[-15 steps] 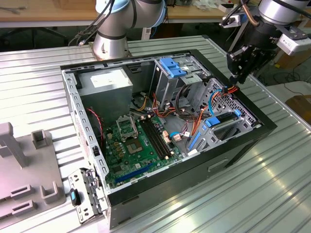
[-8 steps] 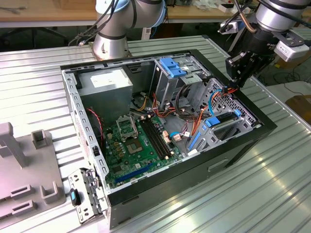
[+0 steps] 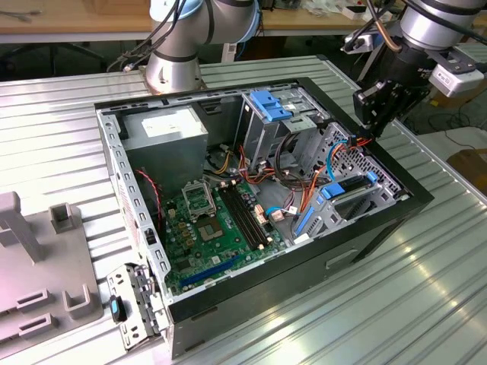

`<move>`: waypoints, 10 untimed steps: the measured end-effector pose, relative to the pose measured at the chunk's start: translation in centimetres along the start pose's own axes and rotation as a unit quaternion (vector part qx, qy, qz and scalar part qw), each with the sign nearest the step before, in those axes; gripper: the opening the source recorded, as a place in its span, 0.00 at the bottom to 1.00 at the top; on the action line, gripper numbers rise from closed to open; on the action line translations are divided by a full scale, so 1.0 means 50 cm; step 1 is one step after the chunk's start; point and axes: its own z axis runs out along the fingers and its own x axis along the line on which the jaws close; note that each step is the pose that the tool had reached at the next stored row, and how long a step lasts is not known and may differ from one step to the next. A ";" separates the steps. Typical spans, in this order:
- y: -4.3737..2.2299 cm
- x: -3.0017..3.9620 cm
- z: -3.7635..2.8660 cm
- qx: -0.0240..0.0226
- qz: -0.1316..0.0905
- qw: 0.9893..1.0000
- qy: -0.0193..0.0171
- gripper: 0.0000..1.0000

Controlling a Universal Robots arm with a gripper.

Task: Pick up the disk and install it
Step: 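Insert the first disk wire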

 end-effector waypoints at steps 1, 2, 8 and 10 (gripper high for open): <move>0.000 0.000 0.000 0.000 0.000 1.000 0.000 0.32; 0.000 0.000 0.000 0.000 0.000 1.000 0.000 0.32; 0.000 0.005 0.002 -0.001 0.004 1.000 0.000 0.31; 0.000 0.006 0.002 -0.001 0.007 1.000 0.000 0.23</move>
